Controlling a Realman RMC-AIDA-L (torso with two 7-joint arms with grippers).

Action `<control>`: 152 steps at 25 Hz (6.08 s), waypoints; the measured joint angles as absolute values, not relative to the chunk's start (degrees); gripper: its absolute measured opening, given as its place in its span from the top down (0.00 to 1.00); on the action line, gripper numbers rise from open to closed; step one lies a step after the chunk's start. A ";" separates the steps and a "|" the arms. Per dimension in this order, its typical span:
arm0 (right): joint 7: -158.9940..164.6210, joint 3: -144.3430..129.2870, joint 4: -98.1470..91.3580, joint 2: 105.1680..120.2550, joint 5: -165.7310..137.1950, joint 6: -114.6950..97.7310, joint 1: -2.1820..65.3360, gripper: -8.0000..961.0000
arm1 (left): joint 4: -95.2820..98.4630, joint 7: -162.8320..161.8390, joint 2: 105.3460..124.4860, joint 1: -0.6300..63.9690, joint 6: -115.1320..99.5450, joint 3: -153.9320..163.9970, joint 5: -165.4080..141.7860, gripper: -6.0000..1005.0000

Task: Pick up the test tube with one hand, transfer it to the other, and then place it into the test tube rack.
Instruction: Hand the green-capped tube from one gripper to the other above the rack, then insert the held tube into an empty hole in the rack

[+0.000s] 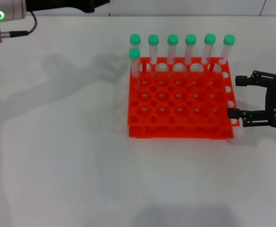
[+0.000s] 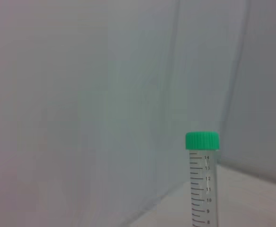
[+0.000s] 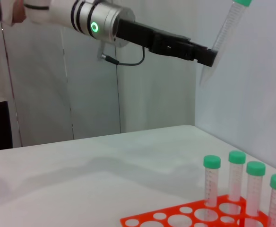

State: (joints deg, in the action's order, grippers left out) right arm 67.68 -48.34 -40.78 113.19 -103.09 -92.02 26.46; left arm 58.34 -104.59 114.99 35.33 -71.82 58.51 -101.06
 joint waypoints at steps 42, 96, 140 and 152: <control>73.71 -42.53 -24.87 115.10 -82.47 -93.93 31.79 0.11 | 31.45 -81.93 117.19 52.54 -79.87 57.10 -111.36 0.75; 58.45 -43.69 -10.39 115.84 -78.69 -93.08 36.01 0.72 | 32.86 -83.82 118.91 52.04 -79.34 58.15 -111.64 0.71; 61.49 -47.23 -21.50 115.26 -78.86 -83.68 36.50 0.70 | 58.87 -77.90 119.44 7.90 -85.48 54.13 -94.73 0.12; 57.14 -57.43 -18.35 116.20 -72.24 -78.20 42.53 0.69 | 51.06 -71.32 119.40 6.83 -85.84 51.09 -93.75 0.12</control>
